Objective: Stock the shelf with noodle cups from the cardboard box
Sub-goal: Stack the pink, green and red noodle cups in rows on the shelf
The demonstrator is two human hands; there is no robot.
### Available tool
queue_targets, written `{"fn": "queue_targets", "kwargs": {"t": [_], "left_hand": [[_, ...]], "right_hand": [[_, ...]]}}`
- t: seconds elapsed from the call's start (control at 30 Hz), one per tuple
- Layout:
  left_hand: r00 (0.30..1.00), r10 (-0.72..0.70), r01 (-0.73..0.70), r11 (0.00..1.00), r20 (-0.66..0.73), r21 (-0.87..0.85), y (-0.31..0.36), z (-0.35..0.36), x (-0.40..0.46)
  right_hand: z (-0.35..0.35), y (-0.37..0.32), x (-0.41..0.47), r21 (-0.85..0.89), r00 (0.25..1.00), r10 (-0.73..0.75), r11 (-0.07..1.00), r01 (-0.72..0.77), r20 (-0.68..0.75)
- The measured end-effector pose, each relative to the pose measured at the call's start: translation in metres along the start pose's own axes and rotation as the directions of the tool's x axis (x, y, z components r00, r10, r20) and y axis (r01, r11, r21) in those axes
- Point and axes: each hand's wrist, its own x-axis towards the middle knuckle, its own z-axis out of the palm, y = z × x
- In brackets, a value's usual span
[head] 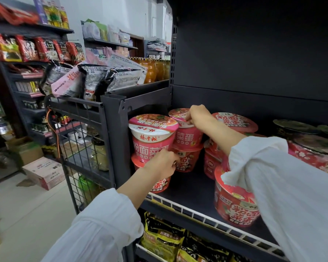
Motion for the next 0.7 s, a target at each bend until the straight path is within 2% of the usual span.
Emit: {"fn": "queue_targets", "kwargs": {"t": [0.1, 0.23, 0.33, 0.4, 0.47, 0.57, 0.7], "left_hand": [[1.0, 0.005, -0.005, 1.0, 0.003, 0.001, 0.001, 0.001, -0.003], [0.997, 0.069, -0.071, 0.996, -0.044, -0.057, 0.001, 0.0, -0.018], [0.988, 0.072, -0.083, 0.993, -0.133, -0.079, -0.009, -0.006, -0.041], [0.983, -0.011, 0.003, 0.999, -0.186, -0.046, -0.02, -0.015, -0.059], [0.97, -0.1, 0.099, 0.995, -0.22, -0.016, -0.035, -0.022, -0.072], [0.967, -0.177, 0.181, 0.983, -0.184, 0.003, -0.047, -0.023, -0.081], [0.95, -0.27, 0.26, 0.962, -0.158, -0.082, -0.039, -0.016, -0.08]], "right_hand": [[0.003, 0.0, -0.014, 0.048, 0.998, -0.043, 0.998, 0.045, -0.038], [0.011, -0.012, -0.053, 0.224, 0.933, -0.307, 0.911, 0.345, -0.187], [0.015, -0.023, -0.073, 0.283, 0.884, -0.465, 0.842, 0.46, -0.054], [0.019, -0.028, -0.076, 0.228, 0.872, -0.489, 0.852, 0.471, 0.025], [0.024, -0.031, -0.075, 0.189, 0.88, -0.474, 0.867, 0.462, 0.02], [0.028, -0.034, -0.075, 0.247, 0.891, -0.453, 0.859, 0.447, -0.035], [0.02, -0.032, -0.078, 0.264, 0.882, -0.472, 0.852, 0.453, 0.01]]}}
